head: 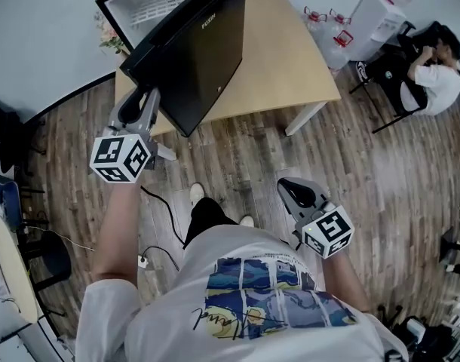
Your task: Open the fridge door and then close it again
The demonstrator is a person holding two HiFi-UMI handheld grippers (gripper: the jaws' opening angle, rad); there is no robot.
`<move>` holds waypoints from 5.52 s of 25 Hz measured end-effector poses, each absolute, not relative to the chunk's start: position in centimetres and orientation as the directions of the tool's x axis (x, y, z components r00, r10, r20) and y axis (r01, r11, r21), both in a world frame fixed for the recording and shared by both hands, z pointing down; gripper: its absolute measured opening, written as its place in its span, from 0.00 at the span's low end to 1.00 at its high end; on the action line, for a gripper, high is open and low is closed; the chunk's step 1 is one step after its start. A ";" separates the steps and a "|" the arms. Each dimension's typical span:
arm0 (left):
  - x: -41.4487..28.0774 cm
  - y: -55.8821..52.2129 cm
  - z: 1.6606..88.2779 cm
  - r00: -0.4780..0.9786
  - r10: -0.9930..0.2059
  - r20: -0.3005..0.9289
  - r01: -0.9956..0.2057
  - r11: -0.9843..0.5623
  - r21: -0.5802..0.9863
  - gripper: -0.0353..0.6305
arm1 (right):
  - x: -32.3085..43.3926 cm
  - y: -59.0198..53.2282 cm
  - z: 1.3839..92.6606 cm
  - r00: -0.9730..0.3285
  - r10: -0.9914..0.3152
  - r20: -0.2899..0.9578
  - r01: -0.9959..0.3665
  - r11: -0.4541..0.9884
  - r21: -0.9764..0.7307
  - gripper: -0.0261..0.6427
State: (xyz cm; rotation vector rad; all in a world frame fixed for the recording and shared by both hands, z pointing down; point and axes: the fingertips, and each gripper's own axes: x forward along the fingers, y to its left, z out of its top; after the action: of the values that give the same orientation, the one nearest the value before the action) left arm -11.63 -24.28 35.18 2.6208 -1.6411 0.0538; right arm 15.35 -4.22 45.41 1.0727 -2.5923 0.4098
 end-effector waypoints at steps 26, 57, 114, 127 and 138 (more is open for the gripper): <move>2.2 -18.9 35.2 0.255 -0.962 0.102 -0.967 -0.251 0.044 0.24 | 18.8 1.5 45.9 -0.668 -0.647 0.368 -0.733 0.658 -0.172 0.07; 17.4 -18.1 34.9 0.353 -0.930 0.102 -0.936 -0.351 0.038 0.22 | 23.3 4.2 45.6 -0.579 -0.723 0.376 -0.807 0.573 -0.142 0.07; 17.8 -18.1 34.9 0.362 -0.925 0.116 -0.932 -0.362 0.023 0.21 | 22.9 4.5 45.8 -0.589 -0.716 0.374 -0.801 0.579 -0.153 0.07; 17.1 -17.8 34.9 0.362 -0.925 0.114 -0.932 -0.363 0.011 0.21 | 22.7 4.5 46.3 -0.594 -0.709 0.381 -0.797 0.583 -0.158 0.07; 16.1 -17.5 34.9 0.375 -0.920 0.111 -0.926 -0.377 0.004 0.21 | 22.1 4.3 46.6 -0.607 -0.696 0.383 -0.787 0.594 -0.167 0.07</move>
State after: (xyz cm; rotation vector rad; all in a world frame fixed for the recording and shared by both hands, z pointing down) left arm 16.08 -17.50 34.91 2.5499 -1.7154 0.1385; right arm 22.10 4.28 46.58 1.2149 -2.5475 0.4664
